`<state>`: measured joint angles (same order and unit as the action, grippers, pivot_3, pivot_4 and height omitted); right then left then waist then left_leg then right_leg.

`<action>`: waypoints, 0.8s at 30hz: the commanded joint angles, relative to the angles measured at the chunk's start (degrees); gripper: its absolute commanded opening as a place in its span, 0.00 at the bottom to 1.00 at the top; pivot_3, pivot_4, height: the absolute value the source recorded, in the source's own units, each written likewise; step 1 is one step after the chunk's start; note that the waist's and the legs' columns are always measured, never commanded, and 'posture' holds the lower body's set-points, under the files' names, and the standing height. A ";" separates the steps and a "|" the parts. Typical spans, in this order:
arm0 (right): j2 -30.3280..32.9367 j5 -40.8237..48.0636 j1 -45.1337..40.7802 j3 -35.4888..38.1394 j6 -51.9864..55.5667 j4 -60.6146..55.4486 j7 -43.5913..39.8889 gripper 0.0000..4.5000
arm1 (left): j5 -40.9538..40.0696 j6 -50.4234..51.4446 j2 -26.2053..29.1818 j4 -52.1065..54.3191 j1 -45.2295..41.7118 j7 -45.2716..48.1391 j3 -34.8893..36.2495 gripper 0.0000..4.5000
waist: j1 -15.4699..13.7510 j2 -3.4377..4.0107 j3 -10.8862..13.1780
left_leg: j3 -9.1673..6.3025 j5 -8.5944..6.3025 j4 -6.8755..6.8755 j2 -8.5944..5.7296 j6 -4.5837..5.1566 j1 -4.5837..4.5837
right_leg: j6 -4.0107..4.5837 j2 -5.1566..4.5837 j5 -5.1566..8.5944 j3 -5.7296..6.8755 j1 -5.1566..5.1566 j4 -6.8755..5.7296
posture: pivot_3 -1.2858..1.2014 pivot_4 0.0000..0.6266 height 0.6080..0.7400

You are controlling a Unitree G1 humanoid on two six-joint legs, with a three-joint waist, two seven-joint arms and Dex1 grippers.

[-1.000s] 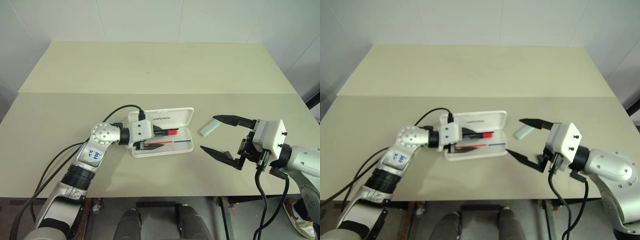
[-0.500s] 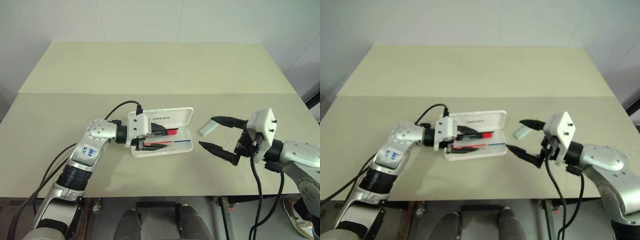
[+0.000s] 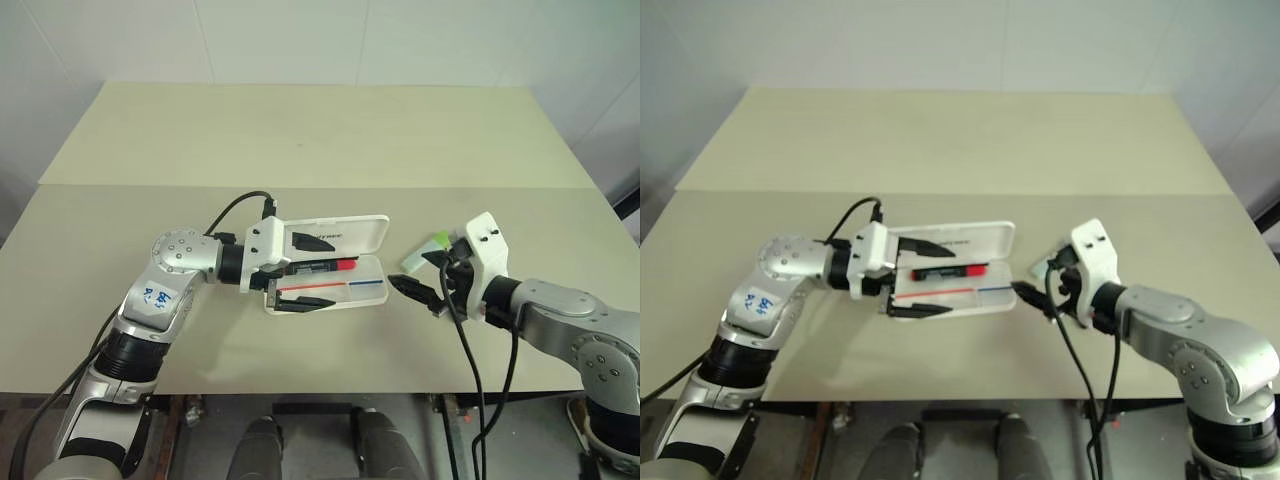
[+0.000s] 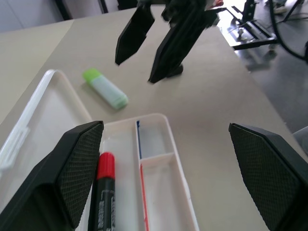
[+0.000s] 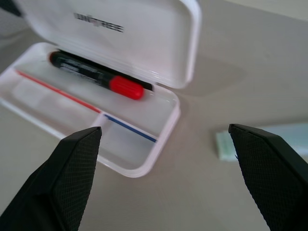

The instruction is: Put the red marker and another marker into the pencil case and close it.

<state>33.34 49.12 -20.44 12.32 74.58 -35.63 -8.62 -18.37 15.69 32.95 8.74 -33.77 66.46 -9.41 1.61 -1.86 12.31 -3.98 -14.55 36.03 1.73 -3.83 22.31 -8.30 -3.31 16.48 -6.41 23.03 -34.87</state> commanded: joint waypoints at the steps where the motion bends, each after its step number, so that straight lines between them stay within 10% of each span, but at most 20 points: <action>1: -6.11 -0.73 -3.04 5.40 7.85 0.18 8.39 1.00 | -2.14 1.21 1.01 3.53 -2.06 0.52 1.33 1.00 | 0.11 0.00 0.00 | 0.00 0.00 -0.01 0.00 0.00 0.00 | -0.02 0.00 -0.01 0.00 0.03 -0.02 | 0.52 0.24 1.00; 8: -24.25 -12.69 -10.58 13.95 17.34 1.24 21.57 1.00 | -2.44 2.11 1.26 4.09 -3.28 -0.33 1.36 1.00 | 0.11 0.09 -0.01 | 0.02 0.03 -0.09 0.00 0.03 0.22 | -0.04 0.02 -0.02 -0.01 0.56 -0.45 | 0.52 0.24 1.00; 24: -37.68 -34.14 -16.08 9.09 8.38 6.34 29.66 1.00 | -2.28 3.17 1.64 5.74 -2.10 -2.53 1.12 1.00 | 1.45 0.18 0.00 | 0.02 0.04 -0.21 0.01 0.05 0.25 | -0.01 0.02 0.00 0.01 0.68 -0.52 | 0.52 0.24 1.00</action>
<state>-4.14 16.20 -35.47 21.67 84.75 -28.72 20.71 -19.88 18.74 34.06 12.04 -35.70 64.30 -9.15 3.06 -1.68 12.30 -3.96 -14.50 35.78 1.74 -3.78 22.57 -8.31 -3.29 16.49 -6.40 23.71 -35.39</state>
